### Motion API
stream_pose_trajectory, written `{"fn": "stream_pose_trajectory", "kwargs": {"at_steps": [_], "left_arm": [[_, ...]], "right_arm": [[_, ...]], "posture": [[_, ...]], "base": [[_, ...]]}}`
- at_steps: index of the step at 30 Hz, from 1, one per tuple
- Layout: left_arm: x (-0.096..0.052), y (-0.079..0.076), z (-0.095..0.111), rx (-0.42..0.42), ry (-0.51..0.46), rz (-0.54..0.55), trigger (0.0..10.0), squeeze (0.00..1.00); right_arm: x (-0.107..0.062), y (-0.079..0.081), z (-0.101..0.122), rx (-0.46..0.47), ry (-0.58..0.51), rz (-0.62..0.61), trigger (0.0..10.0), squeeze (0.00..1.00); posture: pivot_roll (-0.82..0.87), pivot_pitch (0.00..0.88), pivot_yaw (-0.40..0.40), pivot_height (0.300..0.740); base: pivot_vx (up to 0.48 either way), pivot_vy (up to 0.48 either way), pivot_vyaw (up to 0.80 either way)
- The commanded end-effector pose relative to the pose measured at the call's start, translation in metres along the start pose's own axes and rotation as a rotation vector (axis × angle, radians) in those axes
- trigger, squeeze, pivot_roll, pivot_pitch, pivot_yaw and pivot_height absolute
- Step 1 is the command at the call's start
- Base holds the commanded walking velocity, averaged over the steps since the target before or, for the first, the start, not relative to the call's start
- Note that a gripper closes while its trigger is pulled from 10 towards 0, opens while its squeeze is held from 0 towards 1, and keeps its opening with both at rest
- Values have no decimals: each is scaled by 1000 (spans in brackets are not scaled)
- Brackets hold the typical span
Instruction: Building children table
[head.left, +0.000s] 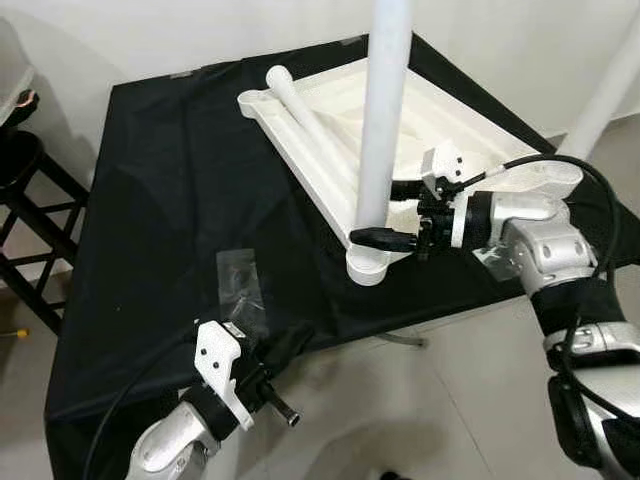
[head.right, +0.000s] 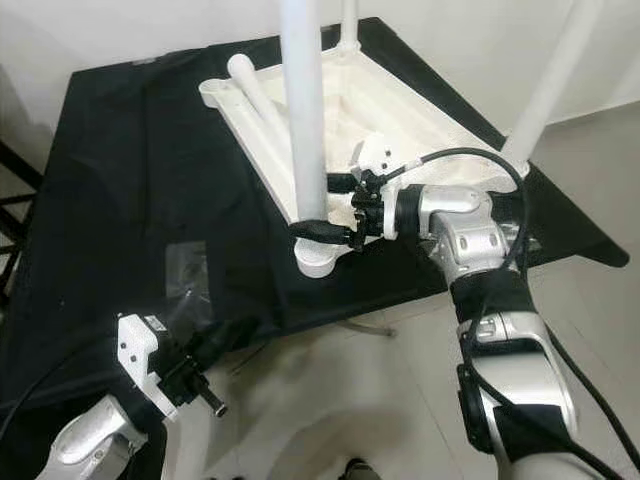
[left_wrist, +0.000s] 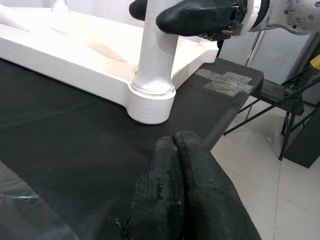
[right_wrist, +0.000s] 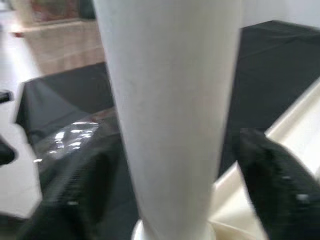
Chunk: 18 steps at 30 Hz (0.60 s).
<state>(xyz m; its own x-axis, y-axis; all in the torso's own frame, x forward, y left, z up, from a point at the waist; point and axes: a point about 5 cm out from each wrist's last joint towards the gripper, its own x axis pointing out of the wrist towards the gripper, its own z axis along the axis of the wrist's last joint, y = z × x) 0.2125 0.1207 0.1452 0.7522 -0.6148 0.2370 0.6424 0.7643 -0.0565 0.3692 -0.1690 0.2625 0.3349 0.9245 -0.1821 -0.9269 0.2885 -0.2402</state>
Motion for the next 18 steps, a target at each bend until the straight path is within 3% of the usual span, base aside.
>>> {"fn": "stream_pose_trajectory", "kwargs": {"at_steps": [1,16,17,18], "left_arm": [[-4,-2,-1,4,20,-4,10000,0],[-4,-4,-3,-4,23,-8,10000,0],[-4,-5,-3,-5,23,-9,10000,0],[-4,-5,-3,-6,23,-9,10000,0]], "right_arm": [[3,1,0,-11,-2,37,0,0],[-12,-4,-8,-45,43,32,0,0],[-14,-3,-11,-74,65,-26,2627,0],[-15,-3,-14,-95,80,-67,2627,0]], "posture": [[47,248,47,740],[20,244,39,740],[16,245,37,740],[15,244,36,740]], "base": [[0,0,0],[0,0,0],[0,0,0],[0,0,0]]}}
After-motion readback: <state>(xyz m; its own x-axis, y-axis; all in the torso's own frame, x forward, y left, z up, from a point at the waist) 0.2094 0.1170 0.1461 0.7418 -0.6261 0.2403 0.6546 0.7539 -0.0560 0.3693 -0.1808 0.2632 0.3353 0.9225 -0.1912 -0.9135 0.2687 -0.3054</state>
